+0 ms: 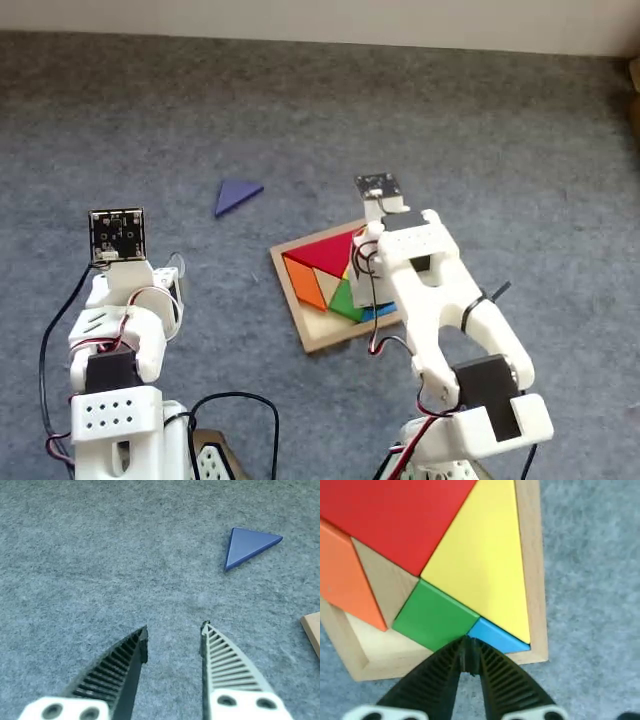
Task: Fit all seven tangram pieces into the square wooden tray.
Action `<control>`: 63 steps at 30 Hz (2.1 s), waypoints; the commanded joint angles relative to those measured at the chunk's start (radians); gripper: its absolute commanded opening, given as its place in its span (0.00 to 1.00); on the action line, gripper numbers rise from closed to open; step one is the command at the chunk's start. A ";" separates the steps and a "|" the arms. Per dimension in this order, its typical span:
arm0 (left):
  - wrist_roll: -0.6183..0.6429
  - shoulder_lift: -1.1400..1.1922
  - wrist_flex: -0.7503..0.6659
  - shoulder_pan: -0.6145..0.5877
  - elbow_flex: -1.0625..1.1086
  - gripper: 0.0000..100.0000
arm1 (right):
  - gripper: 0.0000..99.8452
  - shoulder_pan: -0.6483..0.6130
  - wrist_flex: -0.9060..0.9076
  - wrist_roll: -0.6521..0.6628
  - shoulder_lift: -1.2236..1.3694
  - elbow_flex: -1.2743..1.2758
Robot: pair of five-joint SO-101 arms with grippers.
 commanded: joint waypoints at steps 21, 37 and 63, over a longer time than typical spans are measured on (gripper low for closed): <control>-0.143 -0.004 0.091 0.025 -0.137 0.33 | 0.01 0.107 -0.183 -0.106 -0.605 0.306; -0.330 -0.001 0.176 0.174 -0.320 0.32 | 0.01 0.515 -0.186 0.029 -1.059 0.765; -0.578 1.316 0.173 0.269 -1.150 0.32 | 0.01 0.584 -0.039 0.028 -1.753 1.262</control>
